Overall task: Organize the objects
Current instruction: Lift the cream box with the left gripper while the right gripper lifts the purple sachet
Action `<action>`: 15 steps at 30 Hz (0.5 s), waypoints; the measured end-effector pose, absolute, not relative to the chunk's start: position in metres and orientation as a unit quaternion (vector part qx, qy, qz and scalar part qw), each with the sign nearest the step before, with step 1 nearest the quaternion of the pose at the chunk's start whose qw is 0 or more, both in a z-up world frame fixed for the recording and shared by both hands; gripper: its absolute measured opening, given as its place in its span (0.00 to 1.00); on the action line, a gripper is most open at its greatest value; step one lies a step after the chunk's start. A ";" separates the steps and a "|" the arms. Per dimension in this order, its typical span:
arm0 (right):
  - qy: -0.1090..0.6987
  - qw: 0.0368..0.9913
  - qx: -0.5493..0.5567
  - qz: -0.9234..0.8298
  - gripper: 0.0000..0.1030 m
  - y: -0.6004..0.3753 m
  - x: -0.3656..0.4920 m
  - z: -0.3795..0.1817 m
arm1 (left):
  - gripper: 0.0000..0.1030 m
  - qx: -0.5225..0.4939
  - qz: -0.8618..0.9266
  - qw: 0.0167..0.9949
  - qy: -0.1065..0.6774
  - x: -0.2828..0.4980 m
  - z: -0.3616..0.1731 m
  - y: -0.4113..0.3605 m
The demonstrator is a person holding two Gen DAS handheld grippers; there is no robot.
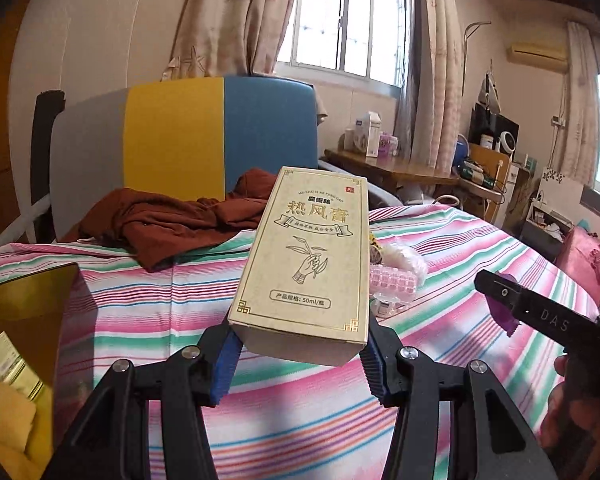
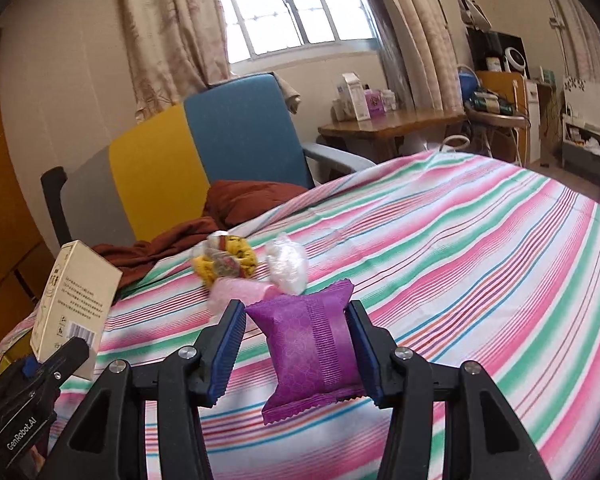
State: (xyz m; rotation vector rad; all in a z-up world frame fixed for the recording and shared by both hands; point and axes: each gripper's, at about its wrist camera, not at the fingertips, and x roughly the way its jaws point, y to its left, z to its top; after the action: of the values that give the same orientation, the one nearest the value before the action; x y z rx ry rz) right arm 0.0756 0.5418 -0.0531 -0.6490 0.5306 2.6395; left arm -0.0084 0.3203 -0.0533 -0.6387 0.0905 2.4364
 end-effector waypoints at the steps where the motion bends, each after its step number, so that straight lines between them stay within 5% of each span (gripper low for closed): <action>1: 0.186 0.184 -0.229 0.938 0.51 0.538 0.077 -0.052 | 0.52 -0.240 0.921 0.305 0.033 -0.006 -0.053 0.318; 15: 0.180 0.138 -0.235 0.945 0.51 0.468 0.092 -0.040 | 0.52 -0.235 0.911 0.338 -0.002 0.040 -0.026 0.271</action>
State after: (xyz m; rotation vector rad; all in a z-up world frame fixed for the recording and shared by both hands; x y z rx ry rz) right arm 0.0919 0.4679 -0.0401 -0.6803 0.5213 2.7345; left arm 0.0397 0.2712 -0.0256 -0.6126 -0.0055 2.3734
